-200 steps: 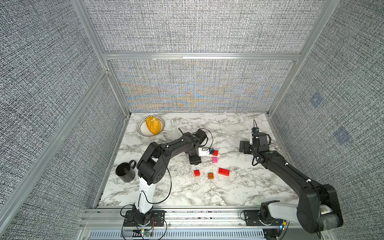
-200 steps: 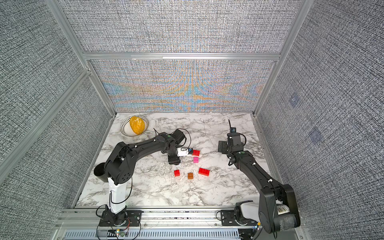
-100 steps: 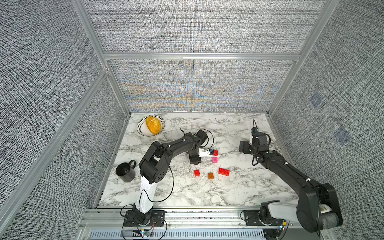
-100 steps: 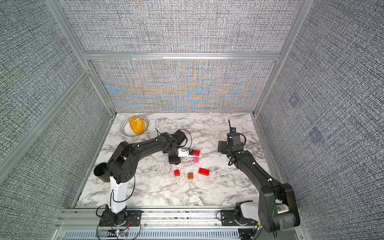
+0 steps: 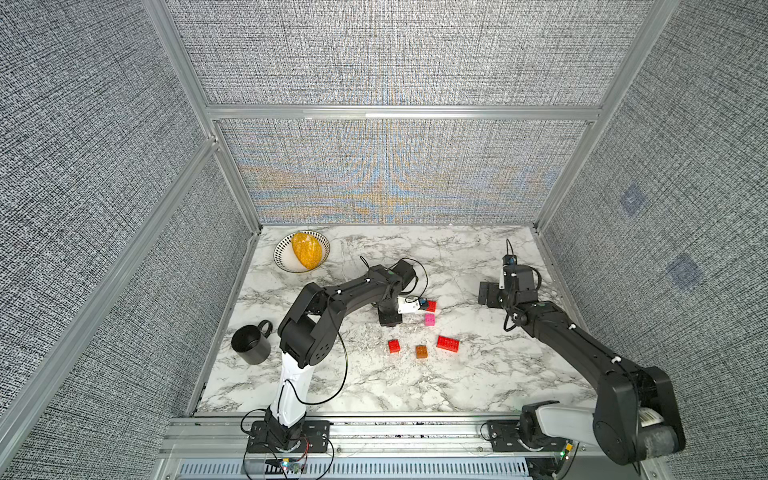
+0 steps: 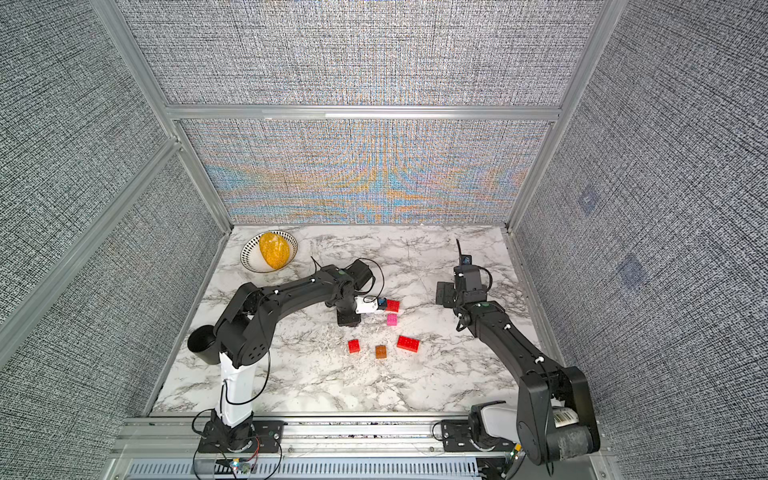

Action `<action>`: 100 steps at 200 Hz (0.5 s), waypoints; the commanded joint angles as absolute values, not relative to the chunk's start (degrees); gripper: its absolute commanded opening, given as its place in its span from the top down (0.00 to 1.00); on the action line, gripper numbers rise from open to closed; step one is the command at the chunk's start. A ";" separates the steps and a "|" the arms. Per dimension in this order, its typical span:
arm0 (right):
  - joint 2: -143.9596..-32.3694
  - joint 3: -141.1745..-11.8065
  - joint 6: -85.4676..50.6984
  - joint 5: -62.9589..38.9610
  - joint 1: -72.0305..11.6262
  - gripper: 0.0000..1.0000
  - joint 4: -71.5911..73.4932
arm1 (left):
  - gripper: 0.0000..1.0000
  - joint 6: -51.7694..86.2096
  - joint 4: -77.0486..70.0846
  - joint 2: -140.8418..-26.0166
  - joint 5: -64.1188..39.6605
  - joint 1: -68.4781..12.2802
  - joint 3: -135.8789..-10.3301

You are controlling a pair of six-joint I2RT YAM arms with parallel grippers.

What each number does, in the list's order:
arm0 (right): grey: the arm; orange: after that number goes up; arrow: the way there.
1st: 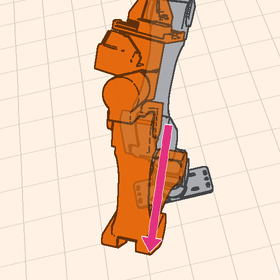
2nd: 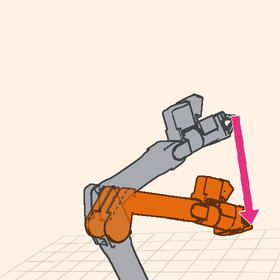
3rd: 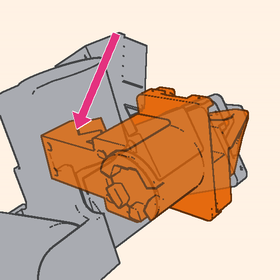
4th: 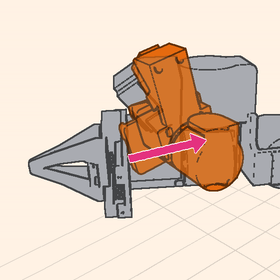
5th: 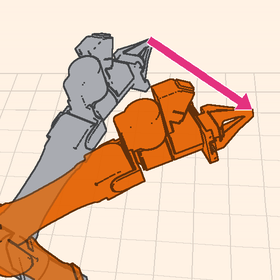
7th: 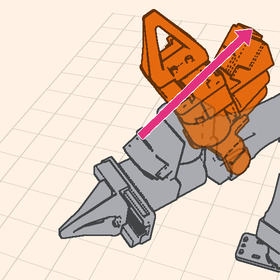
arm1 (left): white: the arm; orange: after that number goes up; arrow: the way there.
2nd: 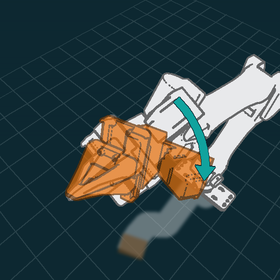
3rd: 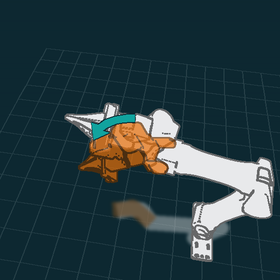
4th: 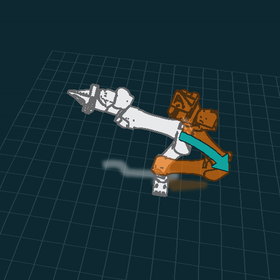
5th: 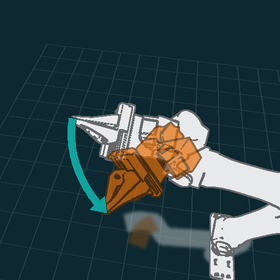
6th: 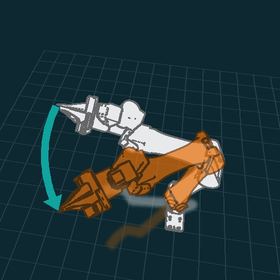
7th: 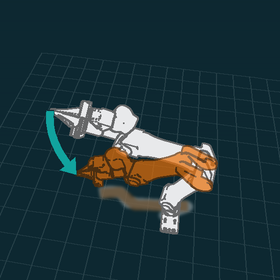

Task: Assemble the letter p with lego
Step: Pick up the lego brick from the center of the board.

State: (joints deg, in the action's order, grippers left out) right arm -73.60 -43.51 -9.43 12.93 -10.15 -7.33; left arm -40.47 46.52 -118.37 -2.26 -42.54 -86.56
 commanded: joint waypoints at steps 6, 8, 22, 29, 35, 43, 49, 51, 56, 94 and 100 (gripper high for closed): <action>-73.59 -44.03 -9.32 13.44 -10.17 0.02 -8.04 | 0.78 -39.84 46.98 -117.95 -1.19 -42.55 -86.84; -73.53 -43.99 -9.36 13.45 -10.19 0.02 -7.97 | 0.78 -39.71 46.97 -117.90 -1.15 -42.52 -86.88; -73.48 -44.03 -9.34 13.45 -10.20 0.02 -7.95 | 0.78 -38.67 47.11 -117.33 -1.04 -42.47 -87.23; -73.44 -43.99 -9.46 13.47 -10.19 0.02 -8.00 | 0.78 -38.11 47.06 -116.88 -0.93 -42.59 -87.40; -73.39 -44.03 -9.42 13.49 -10.19 0.02 -8.00 | 0.78 -37.57 47.09 -116.33 -0.80 -42.55 -87.58; -73.39 -43.98 -9.46 13.45 -10.18 0.02 -8.00 | 0.78 -36.69 47.05 -115.42 -0.52 -42.54 -87.73; -73.39 -44.03 -9.41 13.45 -10.20 0.02 -7.97 | 0.78 -36.02 46.94 -114.89 0.01 -42.61 -87.95; -73.34 -44.03 -9.41 13.45 -10.15 0.02 -7.99 | 0.78 -35.72 46.91 -114.61 0.13 -42.60 -87.97; -73.32 -44.01 -9.41 13.45 -10.19 0.02 -8.00 | 0.78 -35.11 46.95 -114.36 0.69 -42.61 -88.12; -73.39 -44.03 -9.51 13.27 -10.20 0.02 -8.00 | 0.77 -30.46 50.37 -111.11 1.33 -42.75 -90.39; -73.39 -44.08 -9.56 13.19 -10.19 0.03 -7.98 | 0.76 -29.85 51.45 -111.02 0.99 -42.79 -91.03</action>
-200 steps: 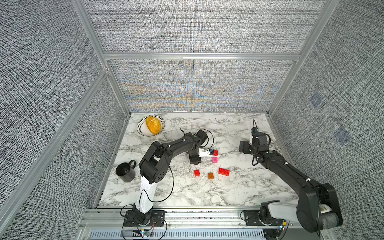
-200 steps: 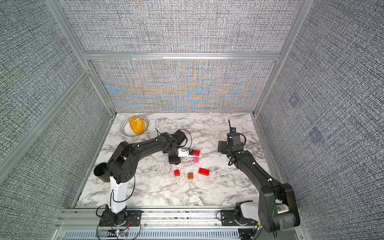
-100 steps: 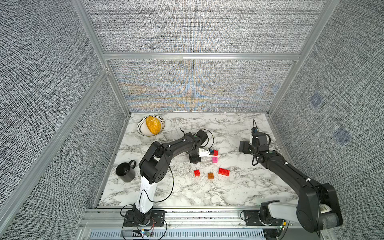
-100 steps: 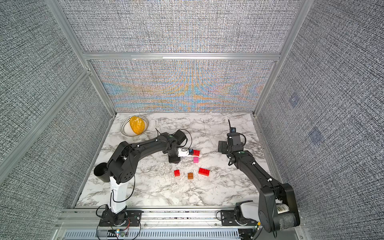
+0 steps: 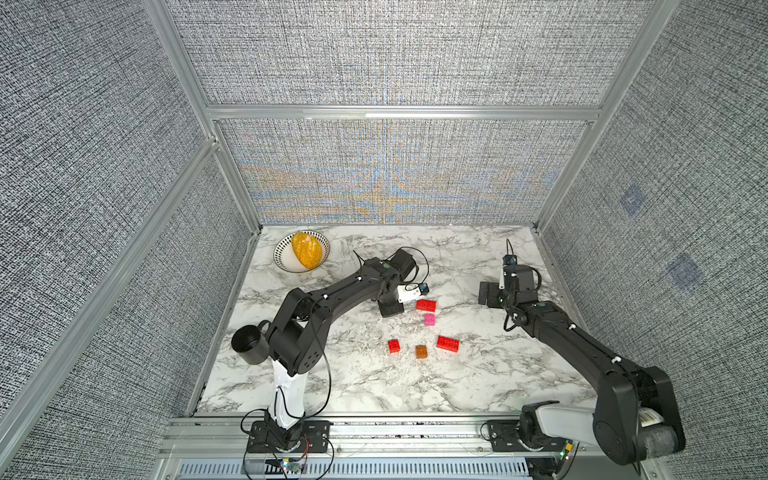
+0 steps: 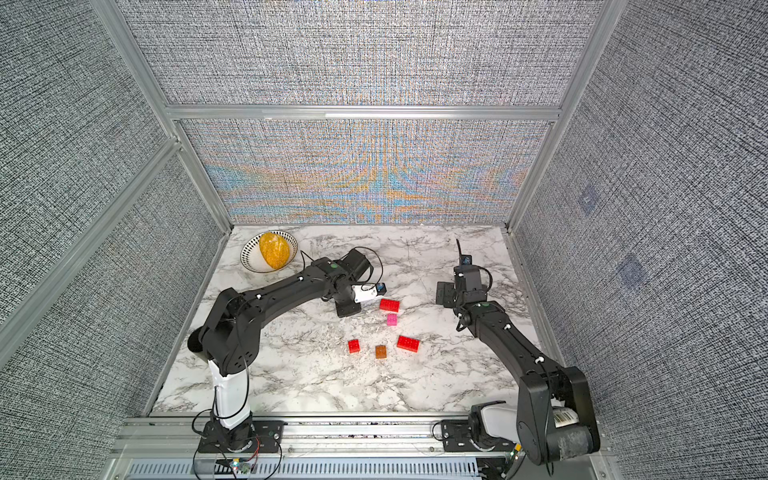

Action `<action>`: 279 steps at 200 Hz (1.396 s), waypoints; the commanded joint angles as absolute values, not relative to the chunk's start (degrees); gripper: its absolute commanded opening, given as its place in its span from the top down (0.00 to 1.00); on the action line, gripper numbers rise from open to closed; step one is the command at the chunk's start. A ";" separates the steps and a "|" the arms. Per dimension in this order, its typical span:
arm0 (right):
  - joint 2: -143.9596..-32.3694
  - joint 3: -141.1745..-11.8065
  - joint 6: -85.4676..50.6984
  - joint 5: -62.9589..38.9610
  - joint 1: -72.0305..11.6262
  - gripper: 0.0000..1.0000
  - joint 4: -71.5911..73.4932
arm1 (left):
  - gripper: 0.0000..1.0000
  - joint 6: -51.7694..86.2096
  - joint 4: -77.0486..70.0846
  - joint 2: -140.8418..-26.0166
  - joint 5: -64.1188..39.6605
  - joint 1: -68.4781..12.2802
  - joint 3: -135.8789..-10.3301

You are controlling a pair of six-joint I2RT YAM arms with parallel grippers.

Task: Assemble the letter p with lego
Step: Pick up the lego brick from the center of the board, then assemble the lego brick with the lego brick.

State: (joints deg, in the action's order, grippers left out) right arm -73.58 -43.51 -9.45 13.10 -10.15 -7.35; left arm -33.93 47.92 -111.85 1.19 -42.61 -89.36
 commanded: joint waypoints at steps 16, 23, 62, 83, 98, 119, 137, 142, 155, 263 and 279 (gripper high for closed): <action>-73.31 -44.03 -9.51 13.14 -10.15 0.03 -7.97 | 0.76 -28.60 53.85 -110.71 0.65 -43.47 -91.88; -73.32 -44.04 -9.54 13.18 -10.16 0.02 -7.99 | 0.76 -28.24 54.75 -110.45 0.79 -43.95 -91.91; -73.24 -44.14 -9.54 13.18 -10.17 0.02 -7.99 | 0.76 -26.88 57.72 -107.94 1.26 -47.72 -90.32; -73.19 -44.12 -9.55 13.27 -10.19 0.02 -8.10 | 0.76 -25.98 58.36 -106.52 2.13 -49.69 -88.94; -73.13 -44.12 -9.58 13.44 -10.11 0.02 -8.26 | 0.76 -25.08 58.27 -105.71 2.95 -50.68 -87.88; -73.19 -44.26 -9.75 13.77 -10.11 0.02 -8.52 | 0.76 -23.87 57.18 -105.04 3.44 -51.92 -86.09; -73.13 -44.29 -9.86 13.97 -10.15 0.03 -8.66 | 0.76 -23.09 54.97 -104.60 4.03 -53.05 -83.79; -73.17 -44.30 -9.87 13.93 -10.11 0.02 -8.61 | 0.76 -22.72 54.18 -104.57 4.25 -53.24 -83.25; -73.14 -44.30 -9.86 13.89 -10.12 0.02 -8.61 | 0.76 -21.92 52.76 -104.50 4.06 -53.64 -81.96; -73.61 -44.56 -9.77 13.62 -9.84 0.02 -8.69 | 0.76 -20.52 47.73 -105.30 1.47 -54.84 -76.14; -73.65 -44.58 -9.76 13.54 -9.84 0.02 -8.70 | 0.76 -20.43 47.50 -105.03 1.56 -54.84 -75.38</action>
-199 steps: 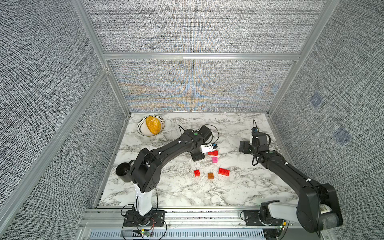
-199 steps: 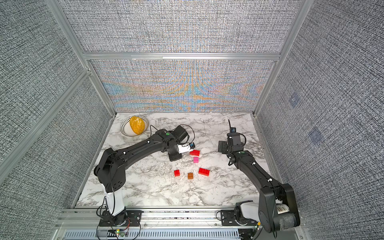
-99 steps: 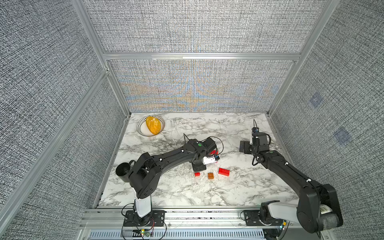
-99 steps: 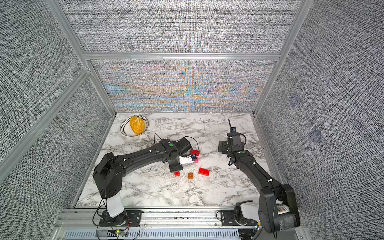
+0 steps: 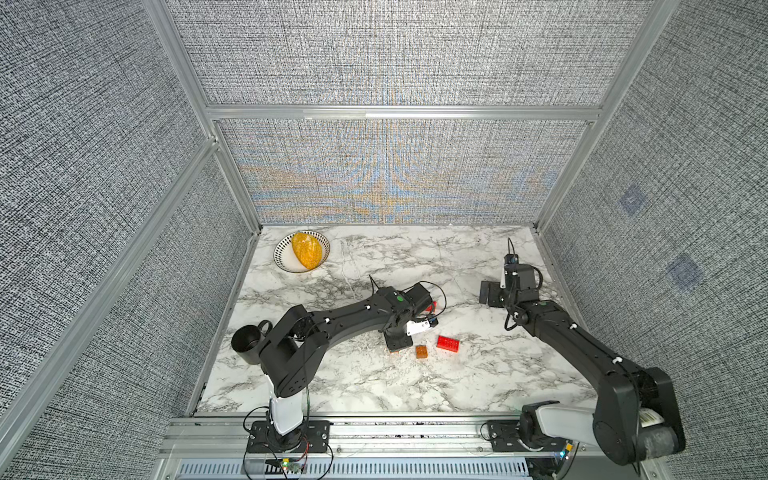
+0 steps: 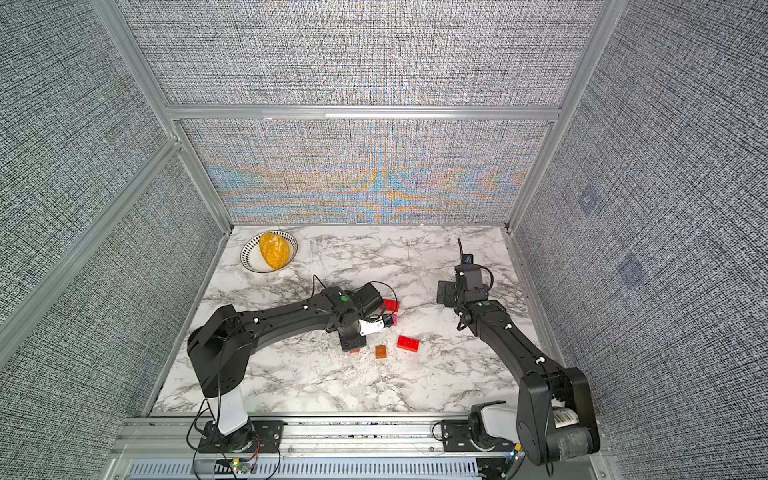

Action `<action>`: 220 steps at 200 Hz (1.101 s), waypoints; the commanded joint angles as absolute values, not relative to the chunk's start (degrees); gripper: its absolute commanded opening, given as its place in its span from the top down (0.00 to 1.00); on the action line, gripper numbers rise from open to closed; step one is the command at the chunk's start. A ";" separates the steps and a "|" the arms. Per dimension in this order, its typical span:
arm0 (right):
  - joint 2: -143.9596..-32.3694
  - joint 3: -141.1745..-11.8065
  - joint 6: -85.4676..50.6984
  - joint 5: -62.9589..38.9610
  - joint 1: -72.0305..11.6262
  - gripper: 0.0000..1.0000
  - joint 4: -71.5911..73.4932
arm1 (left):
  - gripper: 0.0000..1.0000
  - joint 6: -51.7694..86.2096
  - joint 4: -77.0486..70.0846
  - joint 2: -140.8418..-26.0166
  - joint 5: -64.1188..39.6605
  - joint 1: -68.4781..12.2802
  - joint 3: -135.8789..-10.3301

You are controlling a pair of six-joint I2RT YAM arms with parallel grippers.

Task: Assemble the letter p with lego
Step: Assemble the lego brick with the lego brick.

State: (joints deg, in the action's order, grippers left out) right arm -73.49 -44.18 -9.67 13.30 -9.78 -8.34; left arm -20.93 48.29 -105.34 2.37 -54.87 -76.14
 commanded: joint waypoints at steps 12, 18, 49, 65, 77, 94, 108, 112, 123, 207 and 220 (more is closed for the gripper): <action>-73.70 -44.56 -9.76 13.54 -9.84 0.02 -8.70 | 0.76 -20.40 47.54 -104.86 1.61 -54.84 -75.02; -73.65 -44.56 -9.80 13.54 -9.85 0.02 -8.70 | 0.76 -20.39 47.54 -104.78 1.61 -54.84 -74.88; -73.56 -44.56 -9.78 13.45 -9.84 0.02 -8.68 | 0.77 -20.41 46.34 -104.50 1.60 -54.84 -74.00; -73.62 -44.56 -9.76 13.45 -9.85 0.02 -8.70 | 0.77 -20.70 45.60 -104.67 2.12 -54.82 -73.59; -73.56 -44.54 -9.76 13.41 -9.84 0.02 -8.74 | 0.78 -20.91 45.29 -104.81 2.38 -54.84 -73.31; -73.56 -44.56 -9.76 13.36 -9.85 0.02 -8.66 | 0.78 -21.09 45.24 -105.06 2.83 -54.84 -73.30; -73.48 -44.52 -9.76 13.36 -9.84 0.03 -8.69 | 0.78 -21.42 44.93 -105.19 2.99 -54.84 -73.13; -73.56 -44.48 -9.80 13.32 -9.87 0.02 -8.70 | 0.78 -21.44 44.85 -105.13 2.99 -54.84 -73.08; -73.60 -44.49 -9.76 13.27 -9.84 0.02 -8.60 | 0.78 -21.53 44.82 -105.12 3.38 -54.89 -72.91; -73.56 -44.47 -9.76 13.12 -9.84 0.02 -8.61 | 0.79 -21.27 44.13 -105.35 2.73 -54.76 -72.53; -73.65 -44.47 -9.76 13.10 -9.84 0.02 -8.61 | 0.79 -20.85 44.12 -105.77 2.50 -54.76 -72.26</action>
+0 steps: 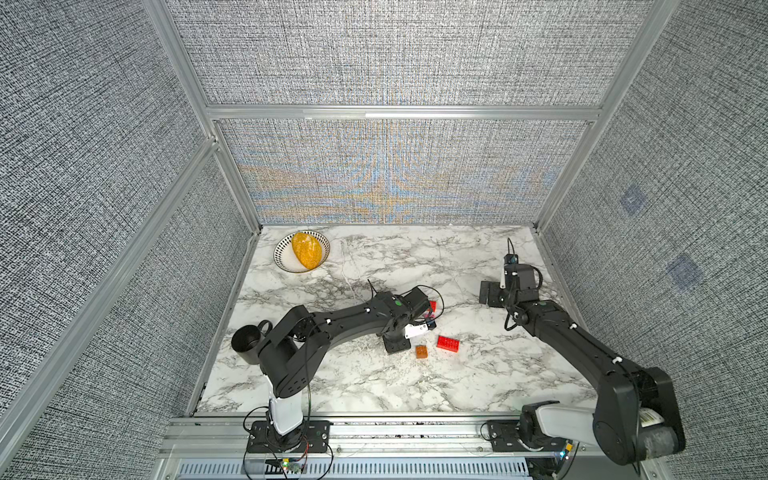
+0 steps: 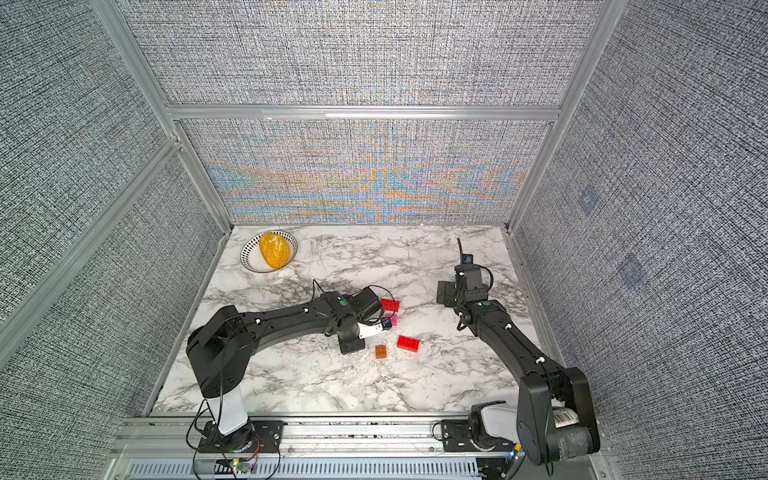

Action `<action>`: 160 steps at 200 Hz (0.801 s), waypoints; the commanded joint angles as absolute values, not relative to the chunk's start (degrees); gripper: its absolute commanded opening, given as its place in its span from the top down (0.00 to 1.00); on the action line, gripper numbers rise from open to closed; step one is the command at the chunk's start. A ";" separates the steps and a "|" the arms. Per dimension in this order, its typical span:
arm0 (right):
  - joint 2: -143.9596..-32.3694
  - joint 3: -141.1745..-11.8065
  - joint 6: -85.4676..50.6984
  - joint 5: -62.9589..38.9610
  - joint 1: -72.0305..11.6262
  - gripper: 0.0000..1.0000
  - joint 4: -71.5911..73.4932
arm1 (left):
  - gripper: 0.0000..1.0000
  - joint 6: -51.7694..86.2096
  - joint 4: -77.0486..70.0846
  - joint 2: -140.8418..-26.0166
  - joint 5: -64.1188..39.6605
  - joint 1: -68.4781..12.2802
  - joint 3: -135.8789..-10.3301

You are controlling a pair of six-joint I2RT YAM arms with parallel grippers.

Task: Assemble the letter p with lego
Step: Assemble the lego brick with the lego brick.

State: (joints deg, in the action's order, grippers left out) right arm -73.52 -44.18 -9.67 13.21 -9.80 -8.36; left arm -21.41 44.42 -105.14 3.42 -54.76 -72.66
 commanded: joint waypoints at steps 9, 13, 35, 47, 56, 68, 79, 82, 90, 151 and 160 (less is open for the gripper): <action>-73.65 -44.47 -9.82 13.03 -9.87 0.02 -8.59 | 0.79 -20.50 44.14 -106.12 2.39 -54.76 -72.08; -73.65 -44.47 -9.77 13.03 -9.85 0.02 -8.61 | 0.79 -20.33 44.15 -106.21 2.33 -54.76 -71.94; -73.65 -44.56 -9.78 12.84 -9.84 0.02 -8.68 | 0.79 -19.52 43.85 -106.53 1.74 -54.76 -71.25; -73.65 -44.62 -9.76 12.83 -9.86 0.02 -8.68 | 0.79 -19.34 43.43 -106.74 1.29 -54.76 -70.80; -73.72 -44.56 -9.76 12.77 -9.84 0.02 -8.70 | 0.79 -19.25 43.20 -106.94 1.00 -54.76 -70.59; -73.65 -44.56 -9.77 12.72 -9.87 0.02 -8.77 | 0.79 -19.14 42.91 -107.30 0.70 -54.67 -70.34; -73.57 -44.56 -9.81 12.66 -9.85 0.02 -8.79 | 0.79 -19.06 42.64 -107.56 0.45 -54.67 -70.01; -73.61 -44.56 -9.86 12.66 -9.86 0.02 -8.75 | 0.79 -19.07 42.51 -107.65 0.28 -54.67 -69.97; -73.61 -44.56 -9.84 12.66 -9.84 0.02 -8.73 | 0.80 -18.99 42.16 -107.84 0.01 -54.59 -69.57; -73.77 -44.65 -9.88 12.49 -9.84 0.02 -8.86 | 0.79 -18.70 40.54 -107.69 -1.85 -54.40 -68.28; -73.75 -44.65 -9.85 12.48 -9.87 0.02 -8.86 | 0.79 -18.87 40.56 -107.42 -1.85 -54.40 -68.67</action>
State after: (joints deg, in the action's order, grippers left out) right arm -73.60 -44.18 -9.67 12.64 -9.80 -8.36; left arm -19.49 40.62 -106.00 2.07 -54.33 -69.49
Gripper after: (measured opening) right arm 0.976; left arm 0.351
